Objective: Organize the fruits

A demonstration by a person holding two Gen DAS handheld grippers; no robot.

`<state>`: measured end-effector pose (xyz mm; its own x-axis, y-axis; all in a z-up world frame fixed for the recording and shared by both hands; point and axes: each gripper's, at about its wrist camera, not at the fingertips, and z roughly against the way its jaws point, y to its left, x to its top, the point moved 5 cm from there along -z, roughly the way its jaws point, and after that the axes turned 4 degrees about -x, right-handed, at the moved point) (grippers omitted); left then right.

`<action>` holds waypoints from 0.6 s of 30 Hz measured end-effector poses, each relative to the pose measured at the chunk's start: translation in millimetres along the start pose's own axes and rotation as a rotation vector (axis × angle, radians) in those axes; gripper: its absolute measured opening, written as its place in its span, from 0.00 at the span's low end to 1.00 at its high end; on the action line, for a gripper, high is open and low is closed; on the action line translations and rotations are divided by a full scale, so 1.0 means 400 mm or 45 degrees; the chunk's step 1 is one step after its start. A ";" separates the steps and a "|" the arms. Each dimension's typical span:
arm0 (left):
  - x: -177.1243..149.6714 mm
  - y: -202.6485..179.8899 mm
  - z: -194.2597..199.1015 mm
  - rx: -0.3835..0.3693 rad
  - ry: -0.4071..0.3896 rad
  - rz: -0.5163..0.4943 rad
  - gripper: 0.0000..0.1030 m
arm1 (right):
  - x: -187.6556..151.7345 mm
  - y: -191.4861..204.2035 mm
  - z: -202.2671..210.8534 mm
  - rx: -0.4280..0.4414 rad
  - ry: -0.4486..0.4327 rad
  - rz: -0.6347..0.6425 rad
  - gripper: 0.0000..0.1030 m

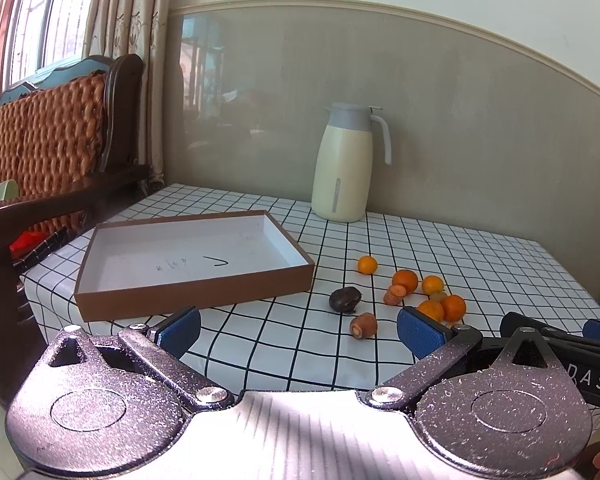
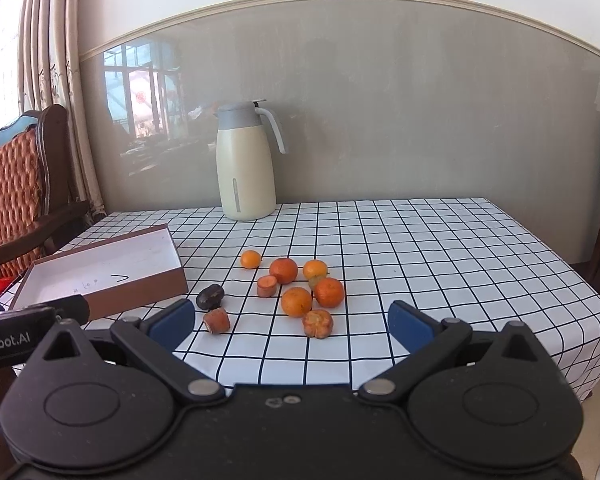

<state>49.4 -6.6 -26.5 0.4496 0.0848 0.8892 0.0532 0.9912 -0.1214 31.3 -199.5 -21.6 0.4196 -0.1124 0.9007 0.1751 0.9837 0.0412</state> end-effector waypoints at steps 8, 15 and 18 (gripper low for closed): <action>-0.007 -0.004 -0.011 -0.026 -0.086 -0.025 1.00 | -0.012 -0.010 -0.007 0.021 -0.032 0.000 0.94; -0.019 -0.034 -0.062 -0.076 -0.098 -0.066 1.00 | -0.034 -0.037 -0.046 0.030 -0.024 0.001 0.94; -0.030 -0.048 -0.087 -0.072 -0.102 -0.117 1.00 | -0.044 -0.051 -0.072 0.033 0.004 -0.017 0.94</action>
<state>74.1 -30.1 -50.3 0.3679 0.0038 0.9299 0.1418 0.9881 -0.0602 46.0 -221.6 -50.8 0.4204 -0.1259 0.8985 0.1574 0.9854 0.0645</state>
